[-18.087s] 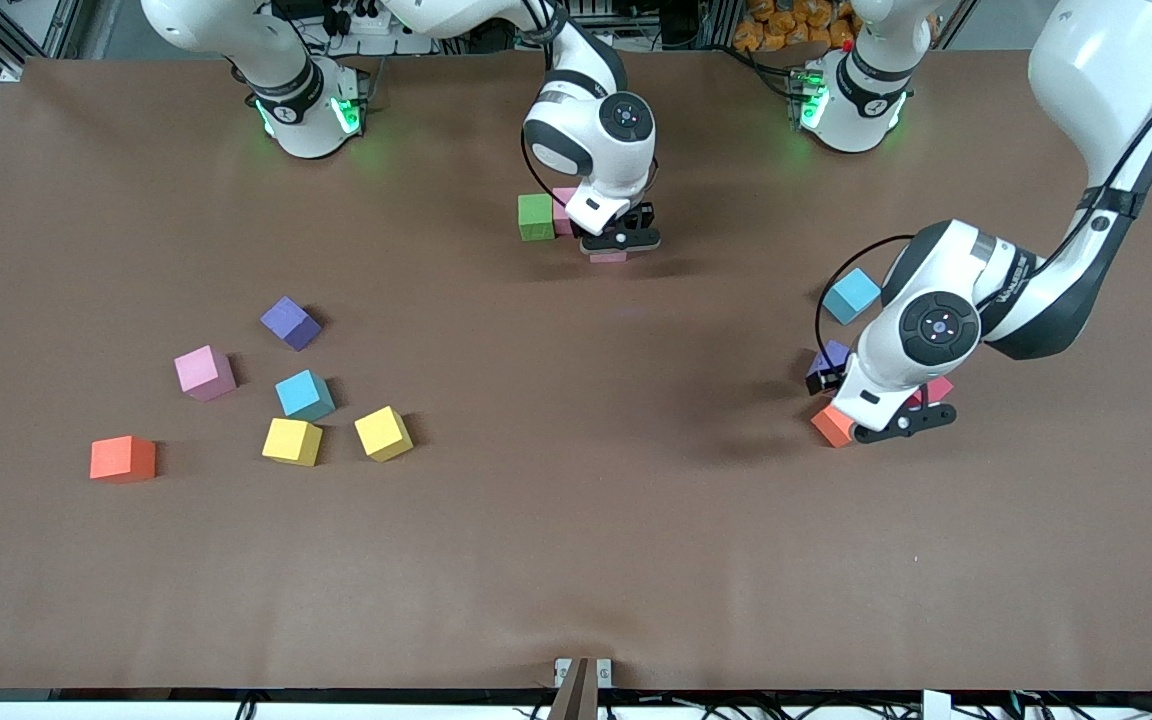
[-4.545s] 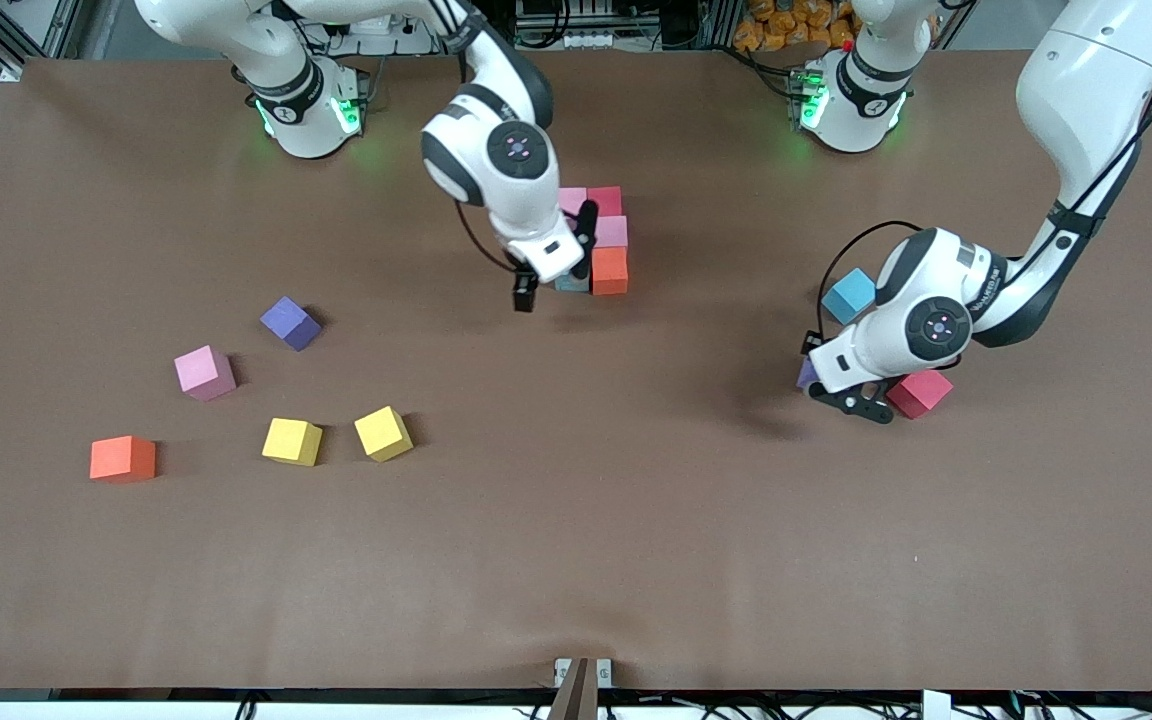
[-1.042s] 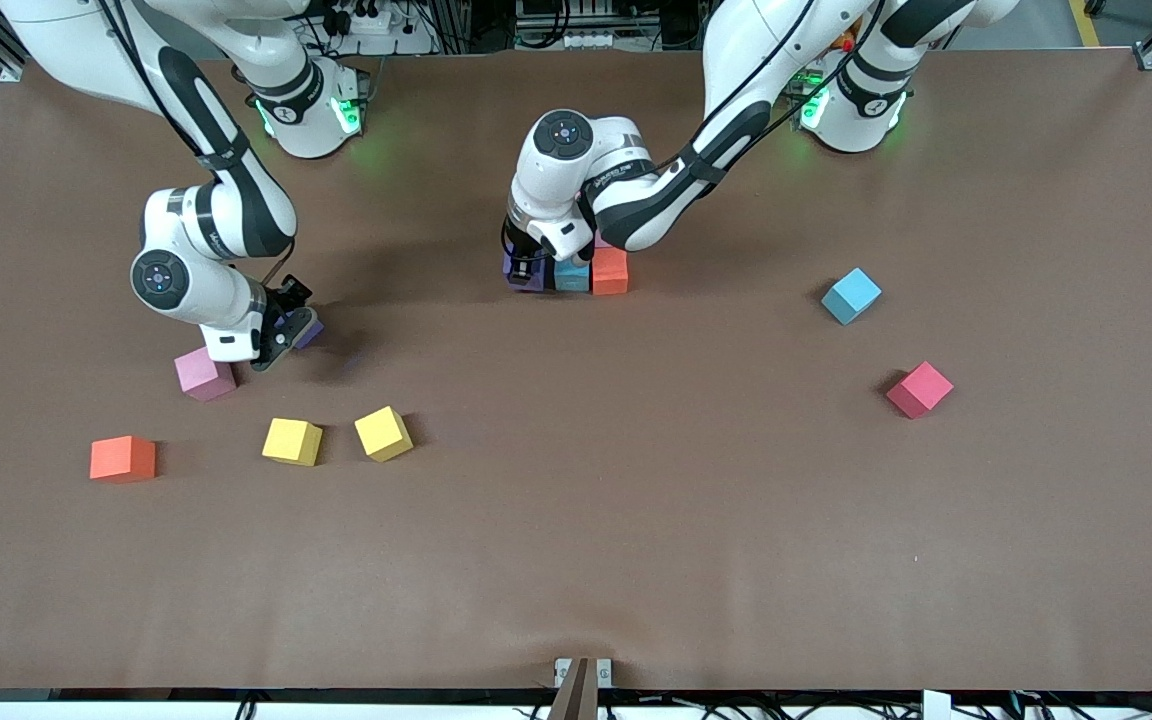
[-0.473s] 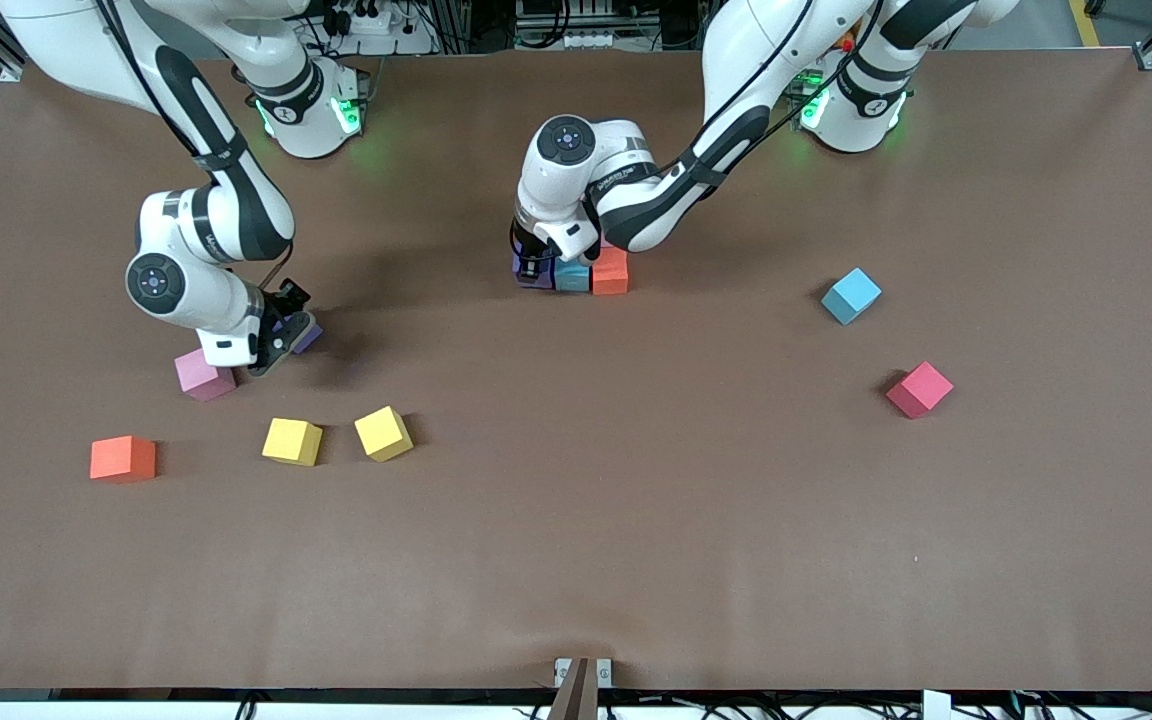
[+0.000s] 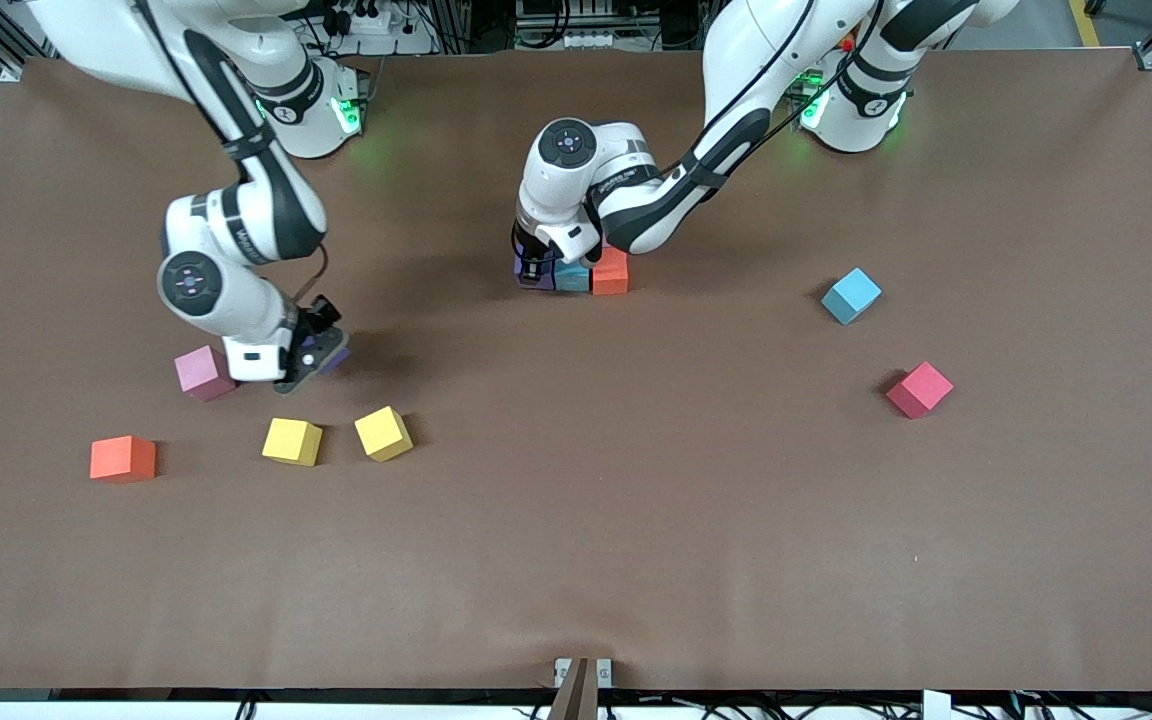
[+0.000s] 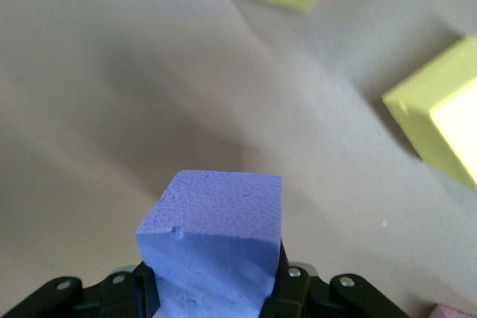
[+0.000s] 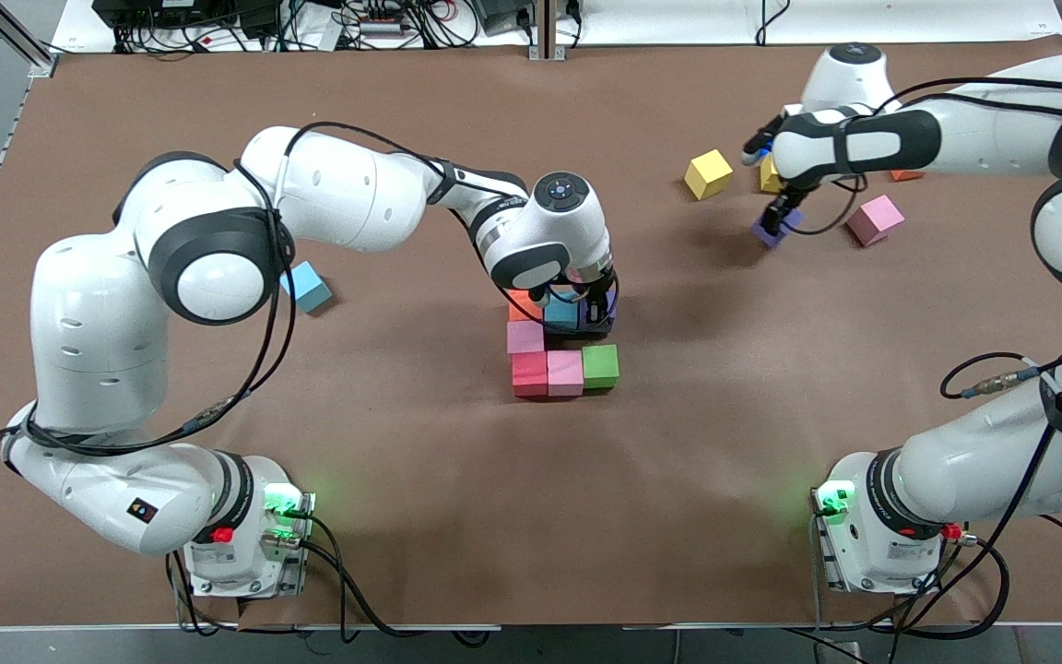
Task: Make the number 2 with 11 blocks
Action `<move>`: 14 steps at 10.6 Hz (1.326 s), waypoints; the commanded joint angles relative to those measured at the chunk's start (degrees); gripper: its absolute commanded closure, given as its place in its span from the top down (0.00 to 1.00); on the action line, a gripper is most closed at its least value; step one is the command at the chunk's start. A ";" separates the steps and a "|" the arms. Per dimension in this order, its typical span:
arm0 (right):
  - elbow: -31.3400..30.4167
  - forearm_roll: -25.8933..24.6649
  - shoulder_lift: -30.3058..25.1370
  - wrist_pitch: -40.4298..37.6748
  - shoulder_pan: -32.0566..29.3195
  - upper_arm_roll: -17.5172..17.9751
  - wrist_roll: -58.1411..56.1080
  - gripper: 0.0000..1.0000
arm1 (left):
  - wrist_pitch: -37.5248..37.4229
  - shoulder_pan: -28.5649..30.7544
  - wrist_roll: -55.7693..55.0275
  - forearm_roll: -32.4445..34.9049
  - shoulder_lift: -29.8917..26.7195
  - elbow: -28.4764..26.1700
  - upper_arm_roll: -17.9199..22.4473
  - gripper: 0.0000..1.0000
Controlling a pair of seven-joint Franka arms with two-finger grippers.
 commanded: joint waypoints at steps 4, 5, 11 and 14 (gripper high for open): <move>3.98 0.93 0.66 -4.22 1.62 0.25 8.98 0.00 | 1.07 0.03 -6.06 2.56 0.49 -0.01 -0.03 0.85; 4.07 3.37 0.31 -4.22 3.10 0.16 11.70 0.00 | 1.07 0.03 -5.62 2.56 0.49 0.08 -0.03 1.00; 7.41 4.71 1.62 -3.88 5.31 0.07 26.11 0.00 | 0.72 1.87 -5.62 2.56 -1.61 0.43 -0.38 1.00; 7.76 6.03 2.58 -2.82 10.04 0.07 34.89 0.00 | 0.63 2.57 -5.71 2.56 -1.88 1.04 -1.78 1.00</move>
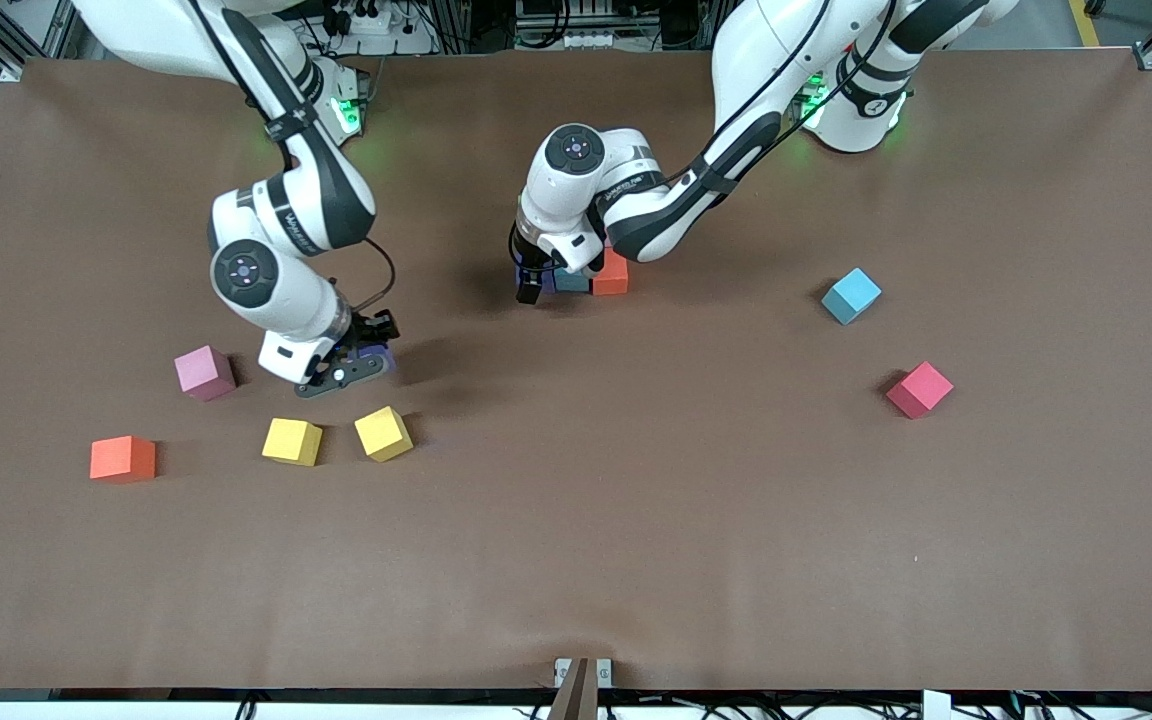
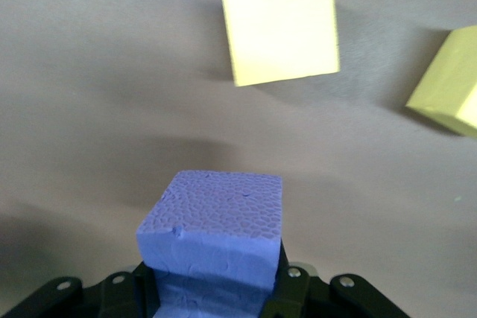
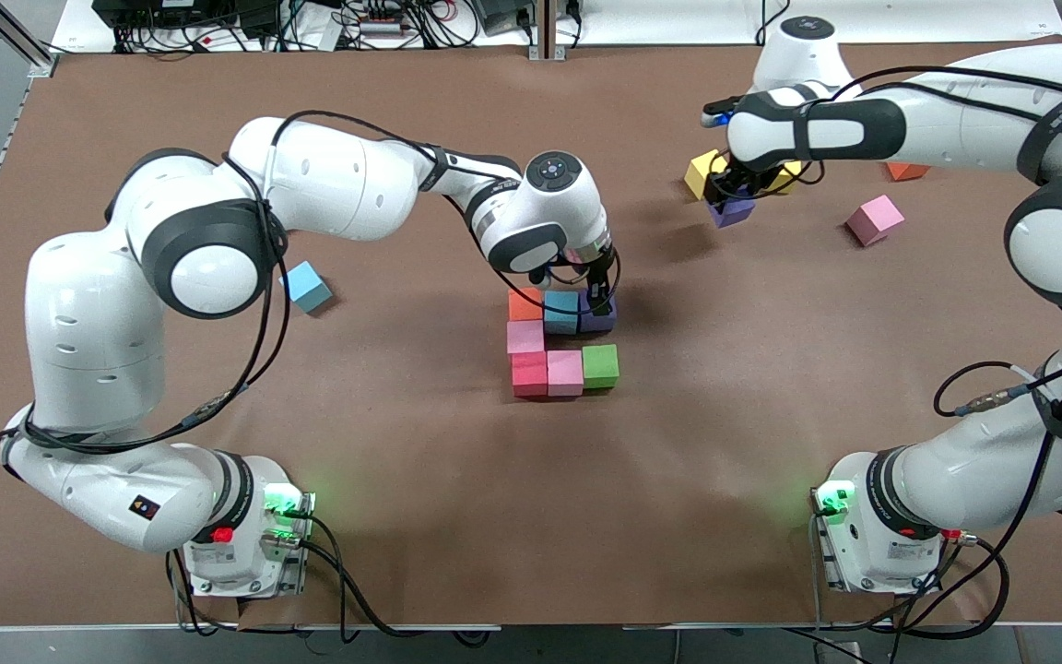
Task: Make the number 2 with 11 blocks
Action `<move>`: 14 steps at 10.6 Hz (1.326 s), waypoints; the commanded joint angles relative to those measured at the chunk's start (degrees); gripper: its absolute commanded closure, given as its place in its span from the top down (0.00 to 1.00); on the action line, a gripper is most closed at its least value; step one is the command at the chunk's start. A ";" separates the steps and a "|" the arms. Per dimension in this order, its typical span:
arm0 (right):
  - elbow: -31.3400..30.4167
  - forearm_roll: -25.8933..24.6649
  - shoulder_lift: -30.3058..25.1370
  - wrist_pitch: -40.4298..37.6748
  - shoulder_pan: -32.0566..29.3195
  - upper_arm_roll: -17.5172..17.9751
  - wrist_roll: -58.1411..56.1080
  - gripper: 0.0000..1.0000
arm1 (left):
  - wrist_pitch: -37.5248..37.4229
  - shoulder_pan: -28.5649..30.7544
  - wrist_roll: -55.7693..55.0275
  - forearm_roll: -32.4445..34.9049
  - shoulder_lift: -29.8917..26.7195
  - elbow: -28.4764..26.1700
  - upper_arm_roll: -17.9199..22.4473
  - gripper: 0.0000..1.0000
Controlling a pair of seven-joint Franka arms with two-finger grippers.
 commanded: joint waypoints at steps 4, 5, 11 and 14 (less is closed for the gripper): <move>3.35 7.90 3.28 1.32 5.95 -0.16 8.71 0.00 | -3.00 1.71 -4.75 2.64 -3.36 -0.54 -2.28 1.00; 3.62 9.92 3.90 1.58 6.73 -0.16 9.06 0.00 | -5.01 3.46 -2.13 2.64 -4.50 -0.62 -3.51 1.00; 10.28 11.61 10.39 2.99 13.76 -0.16 23.37 0.00 | -25.81 22.96 27.79 2.55 -13.28 -1.15 -11.95 1.00; 12.41 11.70 13.91 4.04 16.84 -0.16 24.27 0.00 | -39.46 36.48 53.27 1.67 -18.73 -3.33 -18.71 1.00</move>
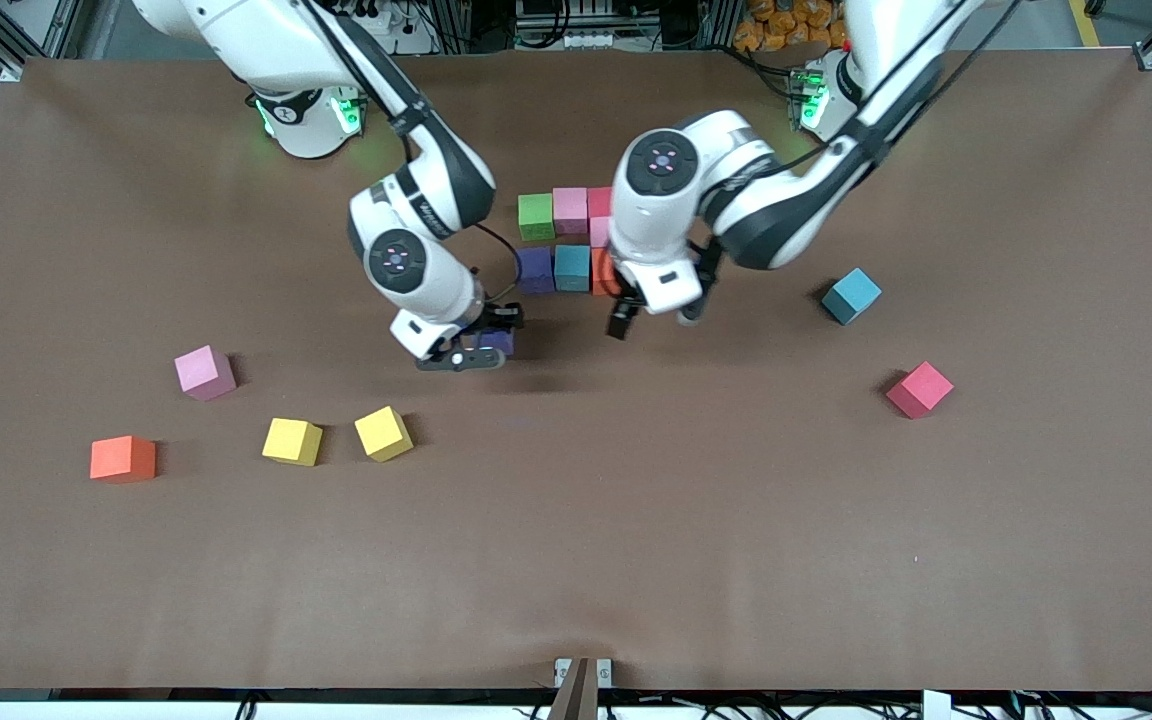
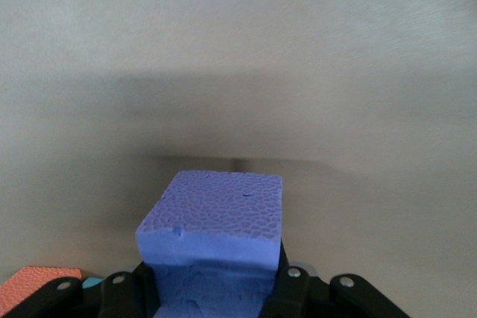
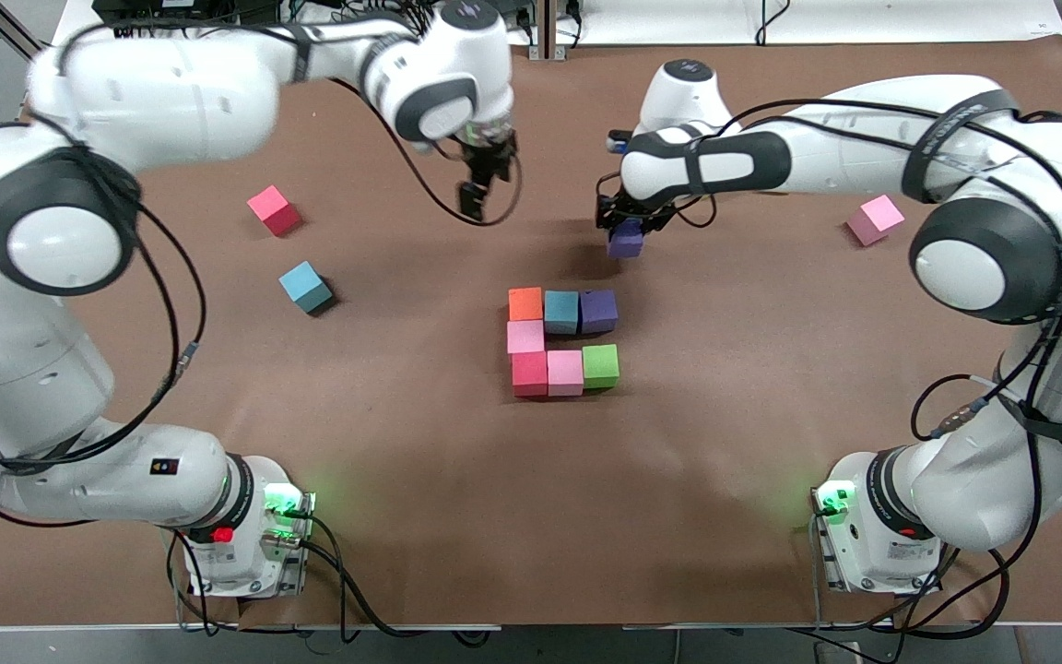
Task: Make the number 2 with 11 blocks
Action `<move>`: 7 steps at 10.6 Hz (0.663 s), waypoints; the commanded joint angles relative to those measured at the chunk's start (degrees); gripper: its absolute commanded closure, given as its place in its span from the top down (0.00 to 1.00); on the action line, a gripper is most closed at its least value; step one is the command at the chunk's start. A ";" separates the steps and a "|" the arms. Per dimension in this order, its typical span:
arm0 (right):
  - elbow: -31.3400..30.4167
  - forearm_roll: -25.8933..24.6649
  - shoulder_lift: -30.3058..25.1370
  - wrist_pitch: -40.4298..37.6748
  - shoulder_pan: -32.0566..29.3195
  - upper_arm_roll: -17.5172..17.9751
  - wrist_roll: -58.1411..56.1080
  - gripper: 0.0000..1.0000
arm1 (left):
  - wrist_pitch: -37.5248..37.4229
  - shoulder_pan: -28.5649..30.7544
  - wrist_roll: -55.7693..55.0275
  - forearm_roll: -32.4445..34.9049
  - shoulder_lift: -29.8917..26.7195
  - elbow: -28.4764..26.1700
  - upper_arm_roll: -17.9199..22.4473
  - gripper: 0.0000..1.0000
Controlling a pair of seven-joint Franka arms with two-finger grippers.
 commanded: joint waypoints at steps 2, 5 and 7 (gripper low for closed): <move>3.07 1.01 4.22 1.06 2.75 -0.31 1.96 0.00 | -3.54 11.02 23.96 -0.69 -9.34 -9.06 -2.56 1.00; 3.43 0.92 5.28 0.80 4.86 -0.40 1.97 0.00 | -2.50 14.73 36.83 -1.39 -12.34 -15.48 0.50 1.00; 3.34 0.92 5.28 0.36 6.09 -0.40 3.11 0.00 | -2.14 16.57 47.87 -1.48 -13.83 -17.78 4.28 1.00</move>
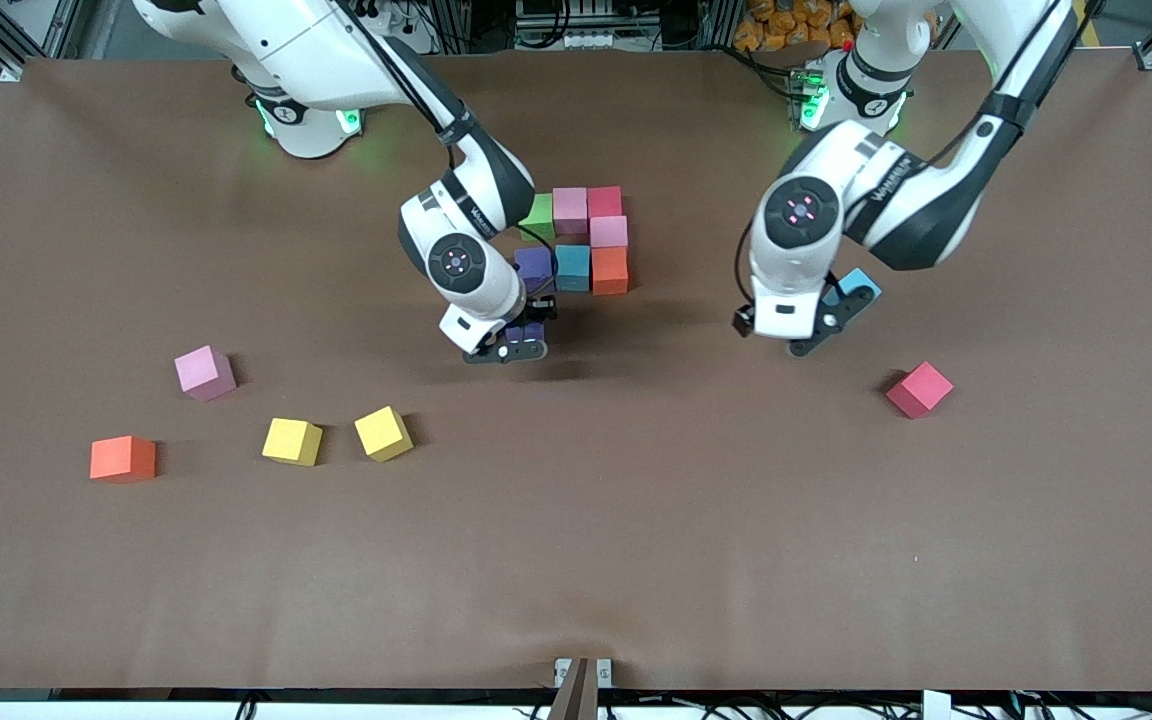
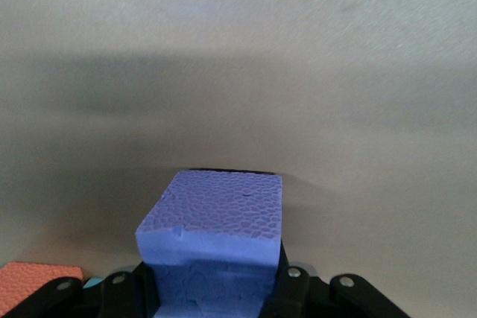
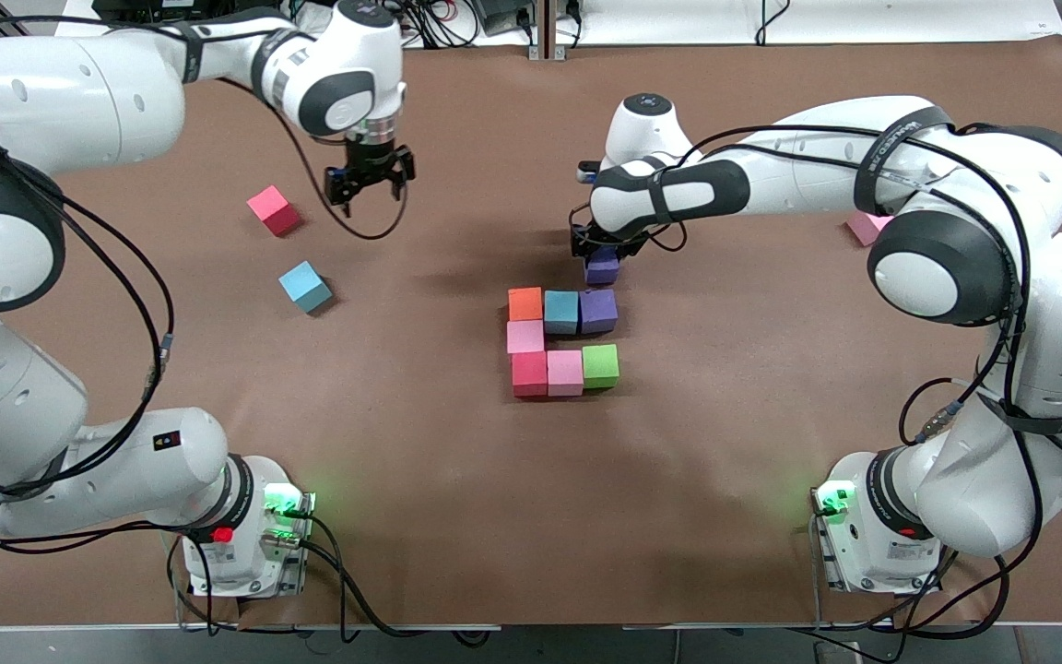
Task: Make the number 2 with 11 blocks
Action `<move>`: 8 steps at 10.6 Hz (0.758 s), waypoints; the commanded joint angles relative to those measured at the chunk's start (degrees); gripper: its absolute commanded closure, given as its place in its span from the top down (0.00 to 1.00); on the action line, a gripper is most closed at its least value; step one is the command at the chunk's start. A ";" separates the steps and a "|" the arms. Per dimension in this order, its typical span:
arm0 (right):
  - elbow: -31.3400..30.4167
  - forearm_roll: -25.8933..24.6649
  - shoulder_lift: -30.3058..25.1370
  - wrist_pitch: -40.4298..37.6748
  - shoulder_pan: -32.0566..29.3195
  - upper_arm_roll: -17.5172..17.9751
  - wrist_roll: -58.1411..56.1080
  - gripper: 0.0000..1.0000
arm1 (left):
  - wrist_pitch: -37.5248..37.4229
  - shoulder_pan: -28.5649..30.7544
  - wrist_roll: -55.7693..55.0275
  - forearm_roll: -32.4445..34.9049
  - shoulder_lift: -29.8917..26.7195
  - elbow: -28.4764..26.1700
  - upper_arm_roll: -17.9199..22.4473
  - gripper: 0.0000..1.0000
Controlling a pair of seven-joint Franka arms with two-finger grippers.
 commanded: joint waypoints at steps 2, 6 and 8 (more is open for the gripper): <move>0.95 0.71 0.61 -1.42 1.89 -0.40 1.48 0.00 | 4.17 2.80 10.44 -2.30 -3.99 -5.35 3.46 1.00; 0.60 0.62 0.61 -1.87 2.95 -0.49 1.65 0.00 | 16.57 3.76 17.11 -2.30 -6.36 -14.23 9.34 1.00; 0.51 0.53 0.61 -1.87 3.30 -0.49 1.83 0.00 | 17.99 3.76 18.97 -2.30 -6.54 -17.04 11.89 1.00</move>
